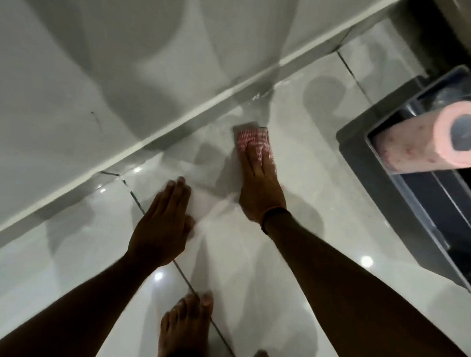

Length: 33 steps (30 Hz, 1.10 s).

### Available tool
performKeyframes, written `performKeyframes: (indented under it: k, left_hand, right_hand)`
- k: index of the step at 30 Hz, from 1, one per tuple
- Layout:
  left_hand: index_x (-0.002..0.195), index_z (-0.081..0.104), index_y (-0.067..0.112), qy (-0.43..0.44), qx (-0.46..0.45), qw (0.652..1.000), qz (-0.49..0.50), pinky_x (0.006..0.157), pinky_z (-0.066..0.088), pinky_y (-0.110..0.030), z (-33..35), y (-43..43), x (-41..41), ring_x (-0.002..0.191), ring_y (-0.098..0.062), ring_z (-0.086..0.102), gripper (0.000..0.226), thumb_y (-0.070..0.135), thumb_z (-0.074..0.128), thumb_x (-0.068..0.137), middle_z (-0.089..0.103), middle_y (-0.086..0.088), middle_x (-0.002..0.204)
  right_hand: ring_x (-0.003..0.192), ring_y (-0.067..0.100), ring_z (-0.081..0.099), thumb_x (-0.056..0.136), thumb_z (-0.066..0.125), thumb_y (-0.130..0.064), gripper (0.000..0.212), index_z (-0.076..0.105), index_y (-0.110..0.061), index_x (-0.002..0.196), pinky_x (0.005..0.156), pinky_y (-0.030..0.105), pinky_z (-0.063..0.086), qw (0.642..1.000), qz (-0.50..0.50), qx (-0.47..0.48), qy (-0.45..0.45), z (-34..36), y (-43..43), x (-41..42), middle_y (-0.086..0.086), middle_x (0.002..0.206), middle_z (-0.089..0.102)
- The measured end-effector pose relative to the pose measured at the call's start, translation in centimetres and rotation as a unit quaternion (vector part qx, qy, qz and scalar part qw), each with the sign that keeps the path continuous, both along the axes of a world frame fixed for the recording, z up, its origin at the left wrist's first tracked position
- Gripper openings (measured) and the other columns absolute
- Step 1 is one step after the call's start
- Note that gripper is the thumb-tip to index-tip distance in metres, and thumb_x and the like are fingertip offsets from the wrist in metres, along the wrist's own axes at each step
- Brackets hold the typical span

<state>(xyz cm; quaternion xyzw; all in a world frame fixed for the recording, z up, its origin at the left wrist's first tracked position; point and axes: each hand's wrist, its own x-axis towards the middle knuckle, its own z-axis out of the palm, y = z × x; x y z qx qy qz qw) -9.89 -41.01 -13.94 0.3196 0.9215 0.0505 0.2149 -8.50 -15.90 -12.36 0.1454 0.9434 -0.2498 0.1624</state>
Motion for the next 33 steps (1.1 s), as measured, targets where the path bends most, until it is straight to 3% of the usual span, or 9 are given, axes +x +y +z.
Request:
performKeyframes:
  k: [5,9,12,15,17,21,27,31,33]
  left_hand:
    - [0.163,0.022,0.0,0.045,0.03,0.999,-0.004,0.131,0.025,-0.054,-3.0,0.9,-1.6,0.163,-0.039,0.017,0.075,0.038,0.047,0.104,0.017,-0.021,0.175]
    - [0.164,0.022,0.003,0.07,0.042,0.997,-0.018,0.133,0.02,-0.05,-4.3,0.4,-1.8,0.165,-0.034,0.013,0.078,0.046,0.044,0.103,0.016,-0.019,0.176]
    - [0.165,0.022,0.005,0.077,0.052,0.995,-0.021,0.135,0.014,-0.047,-5.1,0.1,-2.0,0.166,-0.03,0.01,0.076,0.048,0.04,0.104,0.015,-0.016,0.177]
    - [0.164,0.024,0.004,0.083,0.054,0.995,-0.021,0.135,0.013,-0.046,-5.1,0.1,-1.9,0.166,-0.031,0.013,0.077,0.046,0.045,0.103,0.018,-0.017,0.177]
    - [0.165,0.023,0.004,0.088,0.048,0.995,-0.022,0.135,0.015,-0.048,-5.1,0.3,-1.8,0.165,-0.032,0.014,0.079,0.046,0.046,0.102,0.017,-0.017,0.177]
    - [0.165,0.021,0.003,0.09,0.036,0.995,-0.022,0.134,0.017,-0.05,-5.0,0.2,-1.8,0.165,-0.033,0.013,0.079,0.046,0.044,0.103,0.014,-0.017,0.177]
    - [0.165,0.02,0.003,0.081,0.039,0.996,-0.015,0.135,0.012,-0.046,-5.1,0.2,-1.7,0.166,-0.031,0.012,0.078,0.045,0.042,0.103,0.012,-0.016,0.178]
    - [0.164,0.022,0.002,0.07,0.044,0.997,-0.013,0.133,0.019,-0.05,-4.9,0.2,-2.0,0.166,-0.032,0.012,0.077,0.044,0.043,0.103,0.014,-0.017,0.177]
    - [0.164,0.023,0.001,0.069,0.047,0.996,-0.016,0.131,0.023,-0.052,-4.6,0.4,-2.0,0.165,-0.034,0.014,0.077,0.044,0.043,0.102,0.016,-0.018,0.176]
  right_hand:
    - [0.17,0.039,-0.003,0.114,0.038,-0.035,0.073,0.001,-0.015,0.174,0.14,0.053,0.007,0.995,-0.009,0.1,0.018,-2.5,5.2,-2.9,0.017,0.183,-0.003]
    - [0.168,0.045,-0.009,0.111,0.034,-0.027,0.075,-0.002,-0.001,0.171,0.14,0.055,0.0,0.977,-0.143,0.15,0.053,-2.3,14.3,-10.8,0.026,0.18,-0.009]
    - [0.168,0.048,-0.006,0.103,0.038,-0.018,0.078,0.004,0.005,0.169,0.14,0.054,0.002,0.971,-0.158,0.158,0.085,-2.0,16.4,-14.0,0.03,0.179,-0.004]
    - [0.169,0.045,0.005,0.098,0.045,-0.012,0.079,0.014,0.005,0.169,0.139,0.053,0.011,0.969,-0.125,0.153,0.145,-2.1,11.7,-12.2,0.03,0.179,0.007]
    - [0.171,0.035,0.01,0.103,0.045,-0.009,0.073,0.018,-0.006,0.172,0.139,0.051,0.018,0.976,-0.079,0.079,0.189,-2.6,7.9,-9.2,0.02,0.182,0.011]
    - [0.171,0.023,0.009,0.107,0.043,-0.016,0.074,0.012,-0.031,0.173,0.138,0.033,0.01,0.979,0.102,0.067,0.165,-2.8,5.9,-6.5,0.002,0.184,0.009]
    - [0.17,0.039,-0.006,0.104,0.037,-0.015,0.076,0.005,-0.004,0.172,0.141,0.05,0.007,0.974,-0.138,0.139,0.11,-1.9,16.8,-13.3,0.023,0.181,-0.006]
    - [0.169,0.045,0.0,0.103,0.036,-0.029,0.079,0.008,0.002,0.17,0.139,0.051,0.009,0.967,-0.158,0.169,0.105,-1.7,15.4,-14.0,0.028,0.18,0.0]
    - [0.169,0.045,0.007,0.108,0.045,-0.037,0.077,0.02,0.001,0.17,0.138,0.051,0.015,0.972,-0.13,0.12,0.154,-1.7,10.6,-11.9,0.025,0.18,0.007]
